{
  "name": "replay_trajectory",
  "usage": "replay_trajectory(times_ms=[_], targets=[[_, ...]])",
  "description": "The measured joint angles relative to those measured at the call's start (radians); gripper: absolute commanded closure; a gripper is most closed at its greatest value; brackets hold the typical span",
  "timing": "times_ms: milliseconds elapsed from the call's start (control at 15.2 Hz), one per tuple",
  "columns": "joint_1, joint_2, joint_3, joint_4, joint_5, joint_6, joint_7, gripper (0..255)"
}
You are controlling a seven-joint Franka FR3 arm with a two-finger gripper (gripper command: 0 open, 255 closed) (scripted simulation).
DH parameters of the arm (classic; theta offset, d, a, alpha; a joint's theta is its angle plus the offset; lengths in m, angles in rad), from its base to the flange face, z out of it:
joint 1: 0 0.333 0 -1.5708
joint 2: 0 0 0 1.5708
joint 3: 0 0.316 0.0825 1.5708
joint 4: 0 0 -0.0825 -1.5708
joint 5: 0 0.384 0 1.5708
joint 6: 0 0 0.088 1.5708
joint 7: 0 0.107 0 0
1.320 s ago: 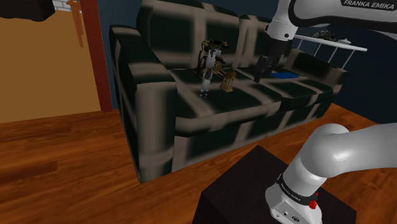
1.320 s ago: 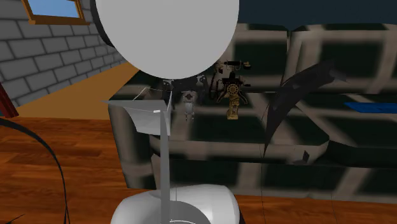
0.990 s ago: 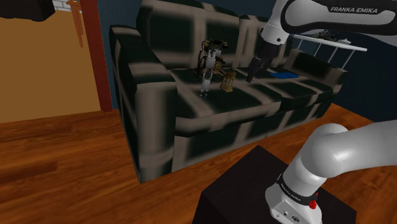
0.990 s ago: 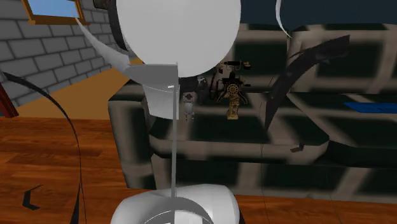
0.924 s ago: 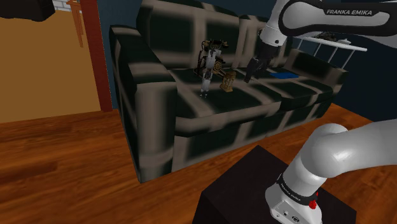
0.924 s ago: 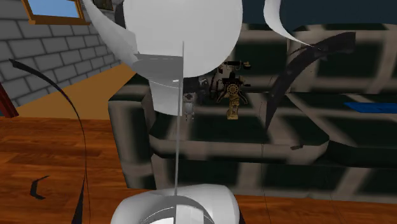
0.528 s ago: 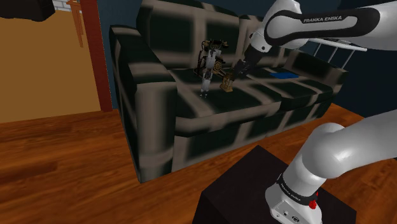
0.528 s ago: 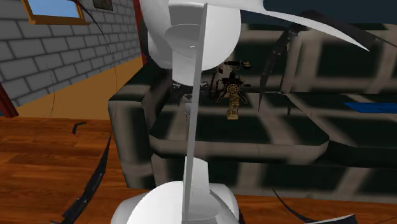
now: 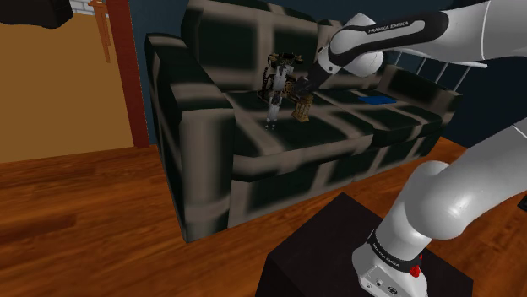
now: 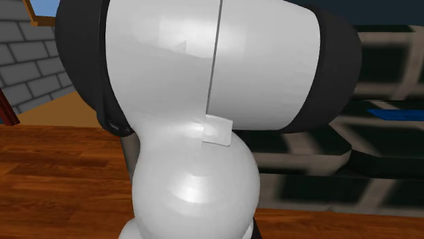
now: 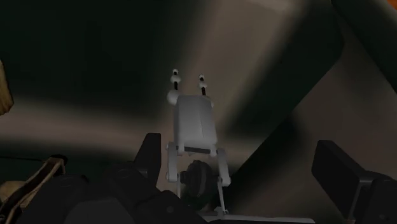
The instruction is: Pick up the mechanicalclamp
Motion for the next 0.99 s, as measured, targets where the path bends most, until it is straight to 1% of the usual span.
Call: replay_trajectory(times_ms=[132, 264, 396, 462, 528, 726, 990], targets=[[0.049, 0.066, -0.047, 0.039, 0.082, 0.065, -0.069, 0], [0.103, 0.136, -0.099, 0.096, 0.185, 0.111, -0.154, 0], [0.16, 0.205, -0.149, 0.14, 0.312, 0.161, -0.255, 0], [0.179, 0.233, -0.166, 0.166, 0.368, 0.17, -0.297, 0], [0.191, 0.251, -0.178, 0.174, 0.409, 0.18, -0.332, 0], [0.208, 0.281, -0.196, 0.171, 0.483, 0.207, -0.399, 0], [0.224, 0.307, -0.205, 0.154, 0.552, 0.238, -0.461, 0]])
